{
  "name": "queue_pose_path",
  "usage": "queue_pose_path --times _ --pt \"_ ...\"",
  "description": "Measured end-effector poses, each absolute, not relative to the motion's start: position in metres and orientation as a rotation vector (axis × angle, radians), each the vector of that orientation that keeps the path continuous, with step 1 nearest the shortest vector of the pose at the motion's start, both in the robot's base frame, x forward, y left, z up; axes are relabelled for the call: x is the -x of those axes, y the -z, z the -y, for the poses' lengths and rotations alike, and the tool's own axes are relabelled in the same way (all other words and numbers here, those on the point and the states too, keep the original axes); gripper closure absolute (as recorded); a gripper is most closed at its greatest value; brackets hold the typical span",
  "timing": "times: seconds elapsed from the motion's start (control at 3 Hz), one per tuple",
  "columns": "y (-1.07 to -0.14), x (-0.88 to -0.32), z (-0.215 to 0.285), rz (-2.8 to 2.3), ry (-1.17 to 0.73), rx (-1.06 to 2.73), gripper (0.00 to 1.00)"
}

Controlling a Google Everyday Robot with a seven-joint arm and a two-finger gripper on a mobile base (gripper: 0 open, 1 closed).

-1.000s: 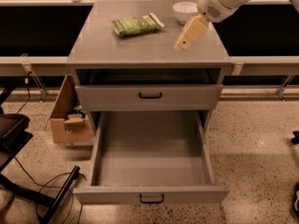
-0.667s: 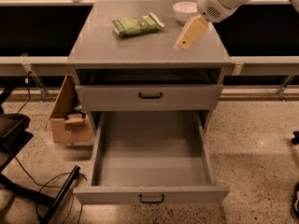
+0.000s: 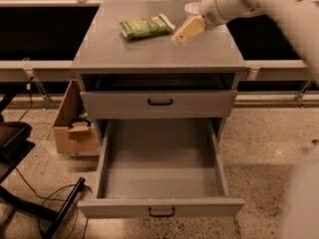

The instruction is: Place green jalapeno chip bag into middle drawer

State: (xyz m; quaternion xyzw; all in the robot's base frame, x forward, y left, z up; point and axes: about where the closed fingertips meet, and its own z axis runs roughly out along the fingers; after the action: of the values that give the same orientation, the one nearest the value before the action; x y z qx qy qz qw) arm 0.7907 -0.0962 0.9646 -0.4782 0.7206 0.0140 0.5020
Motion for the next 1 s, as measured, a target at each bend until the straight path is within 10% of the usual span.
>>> queue_pose_path --times 1.0 --pt "-0.897 -0.938 0.032 -1.776 -0.267 0.868 0.0"
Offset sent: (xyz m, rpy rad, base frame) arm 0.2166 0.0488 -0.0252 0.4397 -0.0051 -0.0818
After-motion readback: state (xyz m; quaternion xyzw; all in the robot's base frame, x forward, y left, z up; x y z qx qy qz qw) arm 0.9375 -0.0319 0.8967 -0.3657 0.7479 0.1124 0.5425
